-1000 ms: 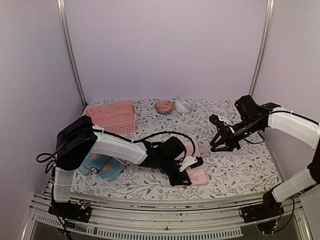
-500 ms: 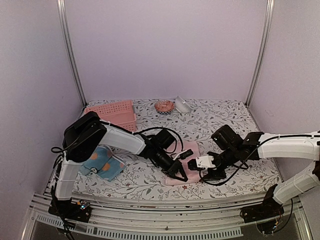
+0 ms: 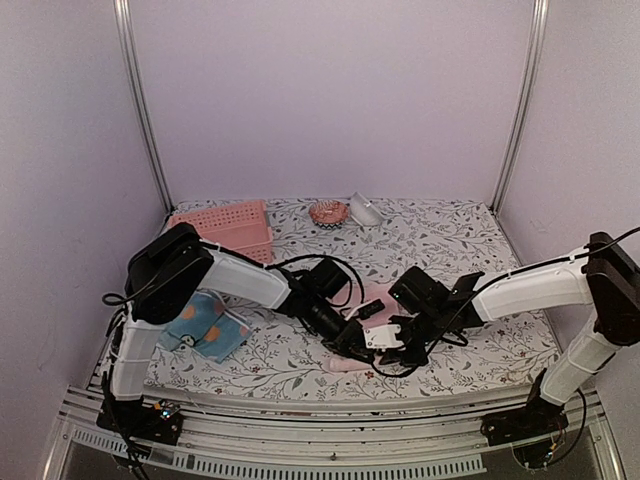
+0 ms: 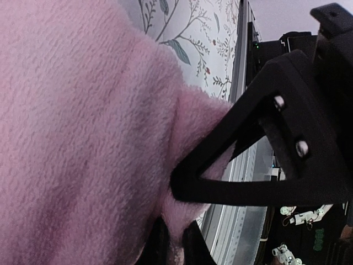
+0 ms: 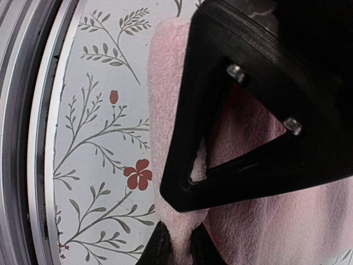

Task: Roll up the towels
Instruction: Roll the towel at the center of the board.

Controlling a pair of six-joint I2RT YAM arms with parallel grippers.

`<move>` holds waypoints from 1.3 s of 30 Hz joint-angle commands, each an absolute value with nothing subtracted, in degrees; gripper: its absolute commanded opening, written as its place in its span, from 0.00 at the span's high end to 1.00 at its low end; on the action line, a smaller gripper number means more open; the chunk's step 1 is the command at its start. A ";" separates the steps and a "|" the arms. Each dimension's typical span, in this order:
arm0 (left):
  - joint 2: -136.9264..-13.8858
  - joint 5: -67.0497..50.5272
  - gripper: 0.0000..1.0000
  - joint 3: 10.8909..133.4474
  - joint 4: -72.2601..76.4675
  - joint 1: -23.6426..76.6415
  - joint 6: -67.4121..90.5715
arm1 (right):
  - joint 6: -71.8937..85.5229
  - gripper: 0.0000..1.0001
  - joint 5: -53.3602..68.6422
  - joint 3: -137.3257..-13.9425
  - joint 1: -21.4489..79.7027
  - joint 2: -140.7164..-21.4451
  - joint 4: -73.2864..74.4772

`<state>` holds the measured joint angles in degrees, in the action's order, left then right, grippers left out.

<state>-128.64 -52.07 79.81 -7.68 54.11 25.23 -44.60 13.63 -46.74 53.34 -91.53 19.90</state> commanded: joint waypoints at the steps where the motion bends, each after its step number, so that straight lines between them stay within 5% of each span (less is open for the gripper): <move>1: -127.88 -49.18 0.99 79.58 -10.20 52.60 24.59 | -42.80 0.95 15.51 -48.17 52.98 -93.56 22.48; 7: -115.76 -36.54 0.75 69.11 -4.63 50.49 21.96 | -41.55 0.97 30.60 -51.49 43.09 -96.09 30.75; 19: -94.09 -4.29 0.71 49.38 9.38 61.97 1.79 | -45.17 0.97 52.34 -71.18 31.90 -122.98 55.32; 26: -103.19 7.63 0.62 59.04 3.91 71.80 -17.19 | -43.31 0.97 51.37 -74.53 31.42 -127.89 56.89; 39: -115.51 13.73 0.58 65.31 2.92 71.96 -26.40 | -43.33 0.96 51.69 -74.27 31.38 -128.35 56.60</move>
